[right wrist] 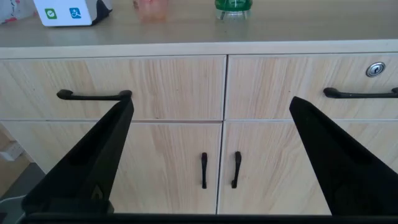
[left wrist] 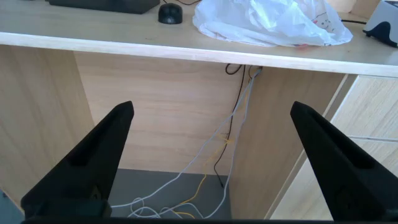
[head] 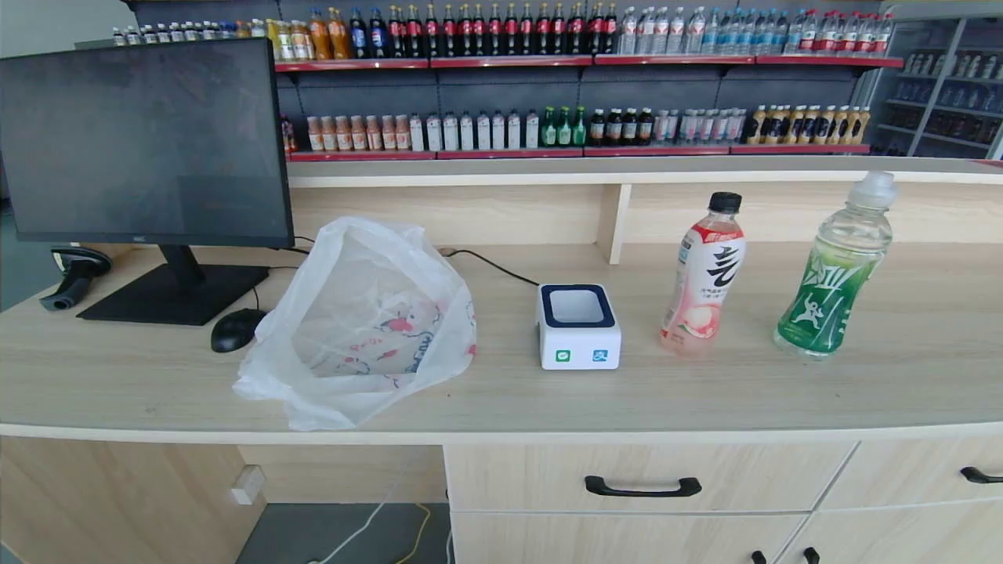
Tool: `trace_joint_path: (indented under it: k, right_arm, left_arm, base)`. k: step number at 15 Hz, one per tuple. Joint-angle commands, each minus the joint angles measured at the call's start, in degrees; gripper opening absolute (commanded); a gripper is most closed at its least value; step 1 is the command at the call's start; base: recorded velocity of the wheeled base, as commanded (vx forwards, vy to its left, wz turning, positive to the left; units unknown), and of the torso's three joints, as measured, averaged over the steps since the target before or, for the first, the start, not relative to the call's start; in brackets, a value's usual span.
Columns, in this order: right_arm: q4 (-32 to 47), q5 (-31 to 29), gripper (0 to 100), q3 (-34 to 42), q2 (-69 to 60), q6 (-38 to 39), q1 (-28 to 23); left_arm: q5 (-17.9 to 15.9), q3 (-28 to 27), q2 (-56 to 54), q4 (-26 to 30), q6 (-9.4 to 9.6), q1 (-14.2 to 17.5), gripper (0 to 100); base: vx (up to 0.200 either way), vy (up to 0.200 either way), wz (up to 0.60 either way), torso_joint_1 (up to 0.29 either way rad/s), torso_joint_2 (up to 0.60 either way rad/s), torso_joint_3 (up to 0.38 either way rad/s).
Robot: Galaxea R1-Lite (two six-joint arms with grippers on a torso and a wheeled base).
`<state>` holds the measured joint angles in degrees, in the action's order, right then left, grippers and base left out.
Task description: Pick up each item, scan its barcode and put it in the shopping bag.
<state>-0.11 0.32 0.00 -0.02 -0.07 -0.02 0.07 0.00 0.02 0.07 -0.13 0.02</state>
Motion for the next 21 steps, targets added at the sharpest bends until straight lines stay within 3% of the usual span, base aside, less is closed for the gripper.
trace_joint_path:
  k: [1, 9, 11, 16, 21]
  right_arm:
    - [-0.15, 0.03, 100, 0.0, 0.02, 0.16, 0.02]
    - [0.29, 0.12, 100, 0.0, 1.17, -1.6, 0.55]
    - [0.2, 3.2, 100, 0.0, 0.2, -5.2, 0.38]
    - [-2.61, 3.81, 100, -14.33, 13.82, -5.55, 0.55]
    - [-41.99, 3.81, 100, -11.25, 41.6, -5.82, 1.69]
  left_arm:
    - [0.01, 0.0, -0.02, 0.01, -0.04, 0.06, 100]
    - [0.01, 0.0, -0.02, 0.01, -0.04, 0.06, 100]
    - [0.01, 0.0, 0.06, 0.01, -0.04, 0.06, 100]
    - [0.01, 0.0, -0.02, 0.01, -0.04, 0.06, 100]
    - [0.01, 0.0, -0.02, 0.01, -0.04, 0.06, 100]
  base:
    - [0.0, 0.0, 0.0, 0.0, 0.0, 0.0]
    - [0.0, 0.0, 0.0, 0.0, 0.0, 0.0]
    - [0.0, 0.0, 0.0, 0.0, 0.0, 0.0]
    - [0.0, 0.0, 0.0, 0.0, 0.0, 0.0]
    - [0.0, 0.0, 0.0, 0.0, 0.0, 0.0]
